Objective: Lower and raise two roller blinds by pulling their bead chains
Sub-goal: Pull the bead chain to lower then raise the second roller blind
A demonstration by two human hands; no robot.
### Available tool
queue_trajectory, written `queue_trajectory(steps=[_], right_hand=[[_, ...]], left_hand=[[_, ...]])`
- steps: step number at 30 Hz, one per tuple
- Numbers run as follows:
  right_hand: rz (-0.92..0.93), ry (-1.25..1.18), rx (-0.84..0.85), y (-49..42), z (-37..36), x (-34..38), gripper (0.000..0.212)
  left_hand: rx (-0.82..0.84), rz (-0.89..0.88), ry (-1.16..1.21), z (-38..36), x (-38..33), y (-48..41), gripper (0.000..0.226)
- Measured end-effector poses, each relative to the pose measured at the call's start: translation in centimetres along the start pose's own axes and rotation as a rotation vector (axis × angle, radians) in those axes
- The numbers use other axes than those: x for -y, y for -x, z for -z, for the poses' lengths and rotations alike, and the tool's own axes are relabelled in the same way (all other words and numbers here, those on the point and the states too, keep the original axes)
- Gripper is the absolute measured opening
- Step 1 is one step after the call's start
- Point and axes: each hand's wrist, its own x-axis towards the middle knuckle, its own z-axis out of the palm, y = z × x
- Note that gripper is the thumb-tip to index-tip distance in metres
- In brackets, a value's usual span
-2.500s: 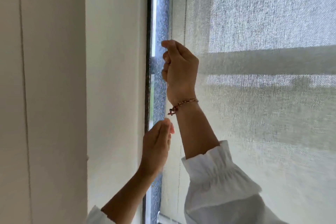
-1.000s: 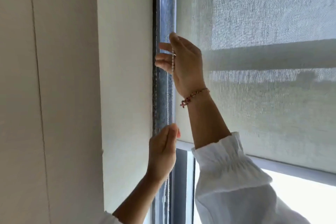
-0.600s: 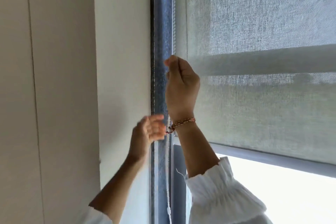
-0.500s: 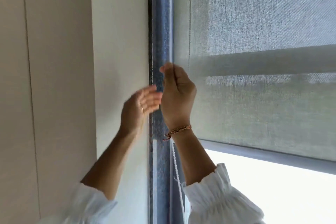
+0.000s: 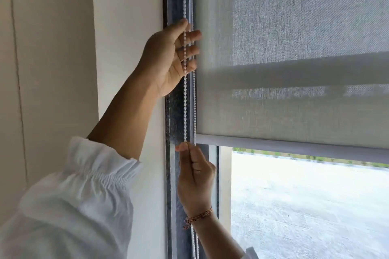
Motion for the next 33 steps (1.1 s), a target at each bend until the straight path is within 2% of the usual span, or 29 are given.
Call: queue_trajectory(steps=[4, 7, 10, 12, 14, 19, 23, 26, 30, 33], right_hand=[[0.011, 0.063, 0.074, 1.9, 0.5, -1.4, 0.017], [-0.042, 0.052, 0.128, 2.8, 0.6, -2.5, 0.017], [-0.224, 0.027, 0.208, 3.2, 0.5, -3.5, 0.017], [-0.429, -0.101, 0.273, 2.7, 0.5, -3.8, 0.026], [-0.538, -0.232, 0.281, 1.4, 0.4, -4.0, 0.037], [-0.521, -0.364, 0.151, -4.6, -1.1, -2.7, 0.048], [-0.447, -0.444, 0.096, -8.8, -2.5, -0.4, 0.036], [-0.397, -0.524, 0.131, -10.8, -3.3, 1.5, 0.024], [-0.458, -0.697, 0.187, -13.3, -3.8, 3.9, 0.016], [-0.555, -0.606, 0.225, -14.0, -4.3, 5.1, 0.016]], left_hand=[[-0.151, -0.026, -0.120, 0.0, 1.6, -0.5, 0.024], [-0.284, -0.160, -0.231, 0.1, 3.7, 0.0, 0.031], [-0.294, -0.266, -0.212, 0.8, 5.0, 0.8, 0.036], [-0.272, -0.311, -0.184, 1.4, 5.6, 1.4, 0.036], [-0.249, -0.317, -0.173, 2.0, 6.5, 2.3, 0.036], [-0.259, -0.315, -0.310, 3.8, 9.7, 5.5, 0.034], [-0.266, -0.291, -0.398, 4.7, 12.2, 7.9, 0.033], [-0.262, -0.230, -0.361, 5.2, 13.8, 9.4, 0.032], [-0.281, -0.199, -0.378, 5.8, 15.3, 11.2, 0.028], [-0.277, -0.191, -0.419, 5.9, 15.8, 12.0, 0.029]])
